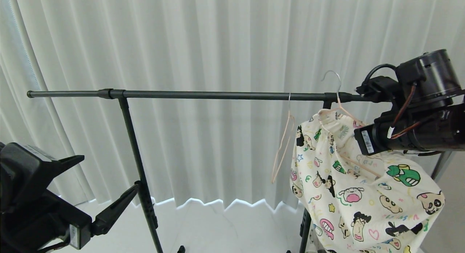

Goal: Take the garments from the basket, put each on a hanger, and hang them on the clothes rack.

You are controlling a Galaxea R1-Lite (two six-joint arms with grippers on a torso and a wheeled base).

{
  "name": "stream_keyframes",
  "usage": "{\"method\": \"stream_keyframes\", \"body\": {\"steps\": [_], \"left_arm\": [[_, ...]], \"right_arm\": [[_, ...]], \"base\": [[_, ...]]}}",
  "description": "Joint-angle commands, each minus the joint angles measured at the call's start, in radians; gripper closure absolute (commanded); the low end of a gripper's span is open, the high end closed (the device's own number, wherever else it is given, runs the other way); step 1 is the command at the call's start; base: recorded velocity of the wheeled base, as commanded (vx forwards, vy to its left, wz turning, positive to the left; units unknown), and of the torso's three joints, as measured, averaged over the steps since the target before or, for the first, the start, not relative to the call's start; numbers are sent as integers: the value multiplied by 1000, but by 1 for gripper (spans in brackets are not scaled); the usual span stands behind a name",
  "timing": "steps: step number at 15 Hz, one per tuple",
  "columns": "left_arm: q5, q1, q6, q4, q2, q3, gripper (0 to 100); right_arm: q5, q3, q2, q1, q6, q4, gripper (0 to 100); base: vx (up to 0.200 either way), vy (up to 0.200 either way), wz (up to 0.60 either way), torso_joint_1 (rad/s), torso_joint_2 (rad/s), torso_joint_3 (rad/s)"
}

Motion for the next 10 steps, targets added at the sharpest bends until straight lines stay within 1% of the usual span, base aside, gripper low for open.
{"method": "stream_keyframes", "body": {"steps": [1, 5, 6, 8, 10], "left_arm": [[0, -1, 1, -1, 0, 0, 0], [-1, -1, 2, -1, -3, 0, 0], [0, -3, 7, -1, -3, 0, 0], [0, -10, 53, -1, -7, 0, 0], [0, -21, 61, -1, -4, 0, 0]], "right_arm": [[0, 0, 30, -13, 1, -16, 100], [-2, 10, 65, -35, 3, -42, 100], [-2, 20, 68, -44, 4, -44, 100], [0, 33, 77, -62, 4, -69, 100], [0, 36, 86, -71, 4, -82, 100]], "base": [[200, 0, 0, -2, 7, 2], [200, 0, 0, 1, 1, 4], [0, 0, 0, 0, 0, 0], [0, 0, 0, 0, 0, 0], [0, 0, 0, 0, 0, 0]]}}
